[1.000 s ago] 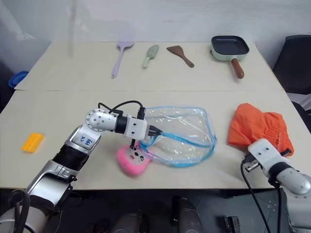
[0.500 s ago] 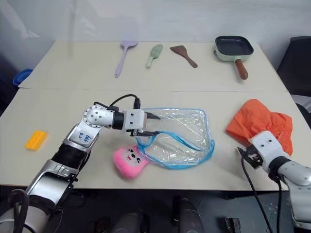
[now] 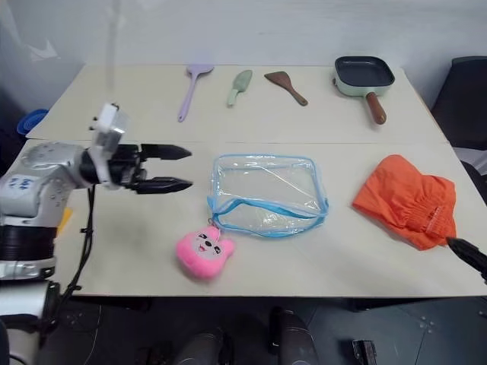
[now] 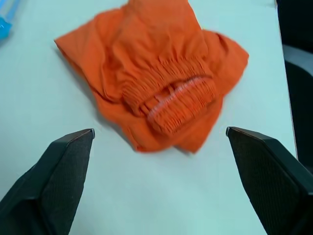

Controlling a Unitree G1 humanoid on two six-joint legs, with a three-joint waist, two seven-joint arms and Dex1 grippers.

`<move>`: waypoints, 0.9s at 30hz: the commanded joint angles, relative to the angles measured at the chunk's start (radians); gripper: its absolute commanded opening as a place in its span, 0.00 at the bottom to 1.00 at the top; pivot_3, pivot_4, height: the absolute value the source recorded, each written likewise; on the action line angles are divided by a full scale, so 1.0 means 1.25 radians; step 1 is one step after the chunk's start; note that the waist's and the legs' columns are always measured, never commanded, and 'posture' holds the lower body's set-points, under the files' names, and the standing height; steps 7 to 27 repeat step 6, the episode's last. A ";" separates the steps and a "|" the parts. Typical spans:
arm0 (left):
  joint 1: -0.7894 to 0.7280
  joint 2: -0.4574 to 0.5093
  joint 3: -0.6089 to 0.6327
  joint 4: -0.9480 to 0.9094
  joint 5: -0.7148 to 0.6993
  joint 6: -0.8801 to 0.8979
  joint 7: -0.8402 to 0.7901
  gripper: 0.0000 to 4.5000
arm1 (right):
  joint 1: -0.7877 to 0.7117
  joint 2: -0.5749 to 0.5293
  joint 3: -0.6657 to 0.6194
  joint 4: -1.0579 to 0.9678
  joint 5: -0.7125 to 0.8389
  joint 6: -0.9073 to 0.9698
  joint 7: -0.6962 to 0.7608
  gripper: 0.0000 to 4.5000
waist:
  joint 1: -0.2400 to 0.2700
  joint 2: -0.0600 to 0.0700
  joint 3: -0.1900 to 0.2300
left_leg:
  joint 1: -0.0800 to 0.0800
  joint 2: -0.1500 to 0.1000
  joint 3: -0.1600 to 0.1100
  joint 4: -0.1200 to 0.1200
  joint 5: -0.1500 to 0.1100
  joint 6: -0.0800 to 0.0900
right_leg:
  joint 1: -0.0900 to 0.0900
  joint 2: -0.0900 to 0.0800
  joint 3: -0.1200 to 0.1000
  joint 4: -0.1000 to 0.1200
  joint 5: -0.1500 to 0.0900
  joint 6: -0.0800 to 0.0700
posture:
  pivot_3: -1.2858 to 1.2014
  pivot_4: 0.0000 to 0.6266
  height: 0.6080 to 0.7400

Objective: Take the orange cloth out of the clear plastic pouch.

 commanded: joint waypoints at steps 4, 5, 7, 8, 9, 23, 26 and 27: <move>0.018 0.112 0.000 0.102 0.072 -0.118 -0.108 0.89 | 0.066 -0.027 -0.085 0.057 0.001 -0.038 0.062 1.00 | 0.001 -0.001 0.000 | 0.000 0.000 0.000 0.000 0.000 0.000 | 0.000 0.001 0.000 -0.001 0.000 0.000 | 0.52 0.24 1.00; 0.014 0.115 -0.001 0.126 0.081 -0.137 -0.115 0.89 | 0.064 -0.029 -0.085 0.066 0.001 -0.040 0.059 1.00 | 0.001 0.000 0.000 | 0.000 0.000 0.000 0.000 0.000 0.000 | 0.000 0.001 0.000 -0.001 0.000 0.000 | 0.52 0.24 1.00; 0.012 0.116 -0.001 0.143 0.086 -0.153 -0.121 0.89 | 0.063 -0.031 -0.085 0.071 0.001 -0.042 0.058 1.00 | 0.001 0.000 0.000 | 0.000 0.000 0.000 0.000 0.000 0.000 | 0.000 0.001 0.001 -0.001 0.000 0.000 | 0.52 0.24 1.00; 0.012 0.116 -0.001 0.143 0.086 -0.153 -0.121 0.89 | 0.063 -0.031 -0.085 0.071 0.001 -0.042 0.058 1.00 | 0.001 0.000 0.000 | 0.000 0.000 0.000 0.000 0.000 0.000 | 0.000 0.001 0.001 -0.001 0.000 0.000 | 0.52 0.24 1.00; 0.012 0.116 -0.001 0.143 0.086 -0.153 -0.121 0.89 | 0.063 -0.031 -0.085 0.071 0.001 -0.042 0.058 1.00 | 0.001 0.000 0.000 | 0.000 0.000 0.000 0.000 0.000 0.000 | 0.000 0.001 0.001 -0.001 0.000 0.000 | 0.52 0.24 1.00; 0.012 0.116 -0.001 0.143 0.086 -0.153 -0.121 0.89 | 0.063 -0.031 -0.085 0.071 0.001 -0.042 0.058 1.00 | 0.001 0.000 0.000 | 0.000 0.000 0.000 0.000 0.000 0.000 | 0.000 0.001 0.001 -0.001 0.000 0.000 | 0.52 0.24 1.00; 0.012 0.116 -0.001 0.143 0.086 -0.153 -0.121 0.89 | 0.063 -0.031 -0.085 0.071 0.001 -0.042 0.058 1.00 | 0.001 0.000 0.000 | 0.000 0.000 0.000 0.000 0.000 0.000 | 0.000 0.001 0.001 -0.001 0.000 0.000 | 0.52 0.24 1.00; 0.012 0.116 -0.001 0.143 0.086 -0.153 -0.121 0.89 | 0.063 -0.031 -0.085 0.071 0.001 -0.042 0.058 1.00 | 0.001 0.000 0.000 | 0.000 0.000 0.000 0.000 0.000 0.000 | 0.000 0.001 0.001 -0.001 0.000 0.000 | 0.52 0.24 1.00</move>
